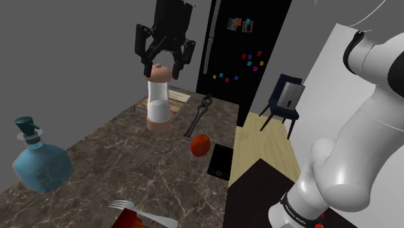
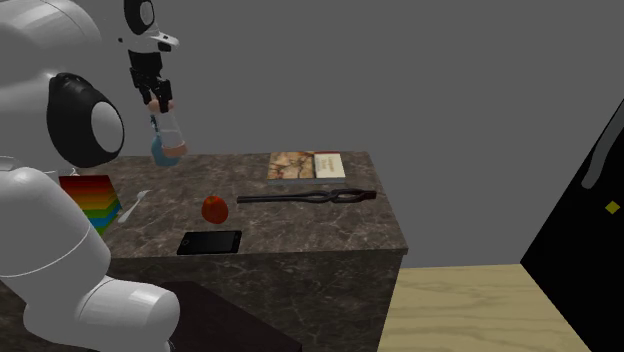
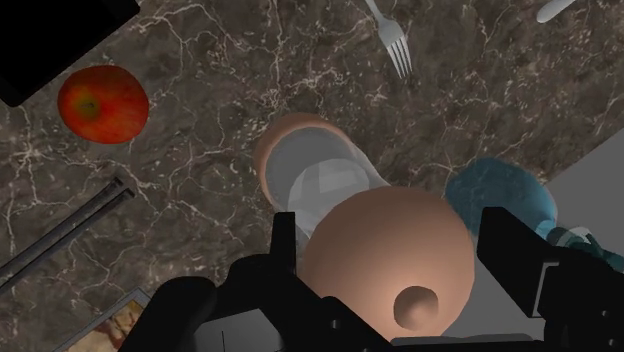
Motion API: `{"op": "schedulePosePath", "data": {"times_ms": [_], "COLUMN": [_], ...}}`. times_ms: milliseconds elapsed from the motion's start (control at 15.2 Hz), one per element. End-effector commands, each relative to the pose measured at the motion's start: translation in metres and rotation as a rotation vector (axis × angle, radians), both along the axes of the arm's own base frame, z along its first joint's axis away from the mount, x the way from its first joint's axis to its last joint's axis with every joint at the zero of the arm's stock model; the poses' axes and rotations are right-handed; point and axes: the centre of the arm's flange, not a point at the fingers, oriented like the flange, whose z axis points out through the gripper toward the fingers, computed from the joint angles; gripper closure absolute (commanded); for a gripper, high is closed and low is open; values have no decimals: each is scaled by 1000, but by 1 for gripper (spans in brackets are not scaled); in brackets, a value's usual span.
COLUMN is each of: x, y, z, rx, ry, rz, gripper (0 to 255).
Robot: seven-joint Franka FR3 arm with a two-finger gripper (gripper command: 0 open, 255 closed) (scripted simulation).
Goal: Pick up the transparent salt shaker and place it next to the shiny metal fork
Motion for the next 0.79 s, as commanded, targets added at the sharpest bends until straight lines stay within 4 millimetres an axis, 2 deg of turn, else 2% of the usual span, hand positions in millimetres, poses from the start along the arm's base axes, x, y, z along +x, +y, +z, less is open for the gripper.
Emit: {"op": "schedulePosePath", "data": {"times_ms": [0,726], "x": [0,0], "y": [-1,-1], "z": [-11,-69], "rx": [0,0], "ry": [-1,-1], "rz": [0,0], "gripper": [255,255]}}
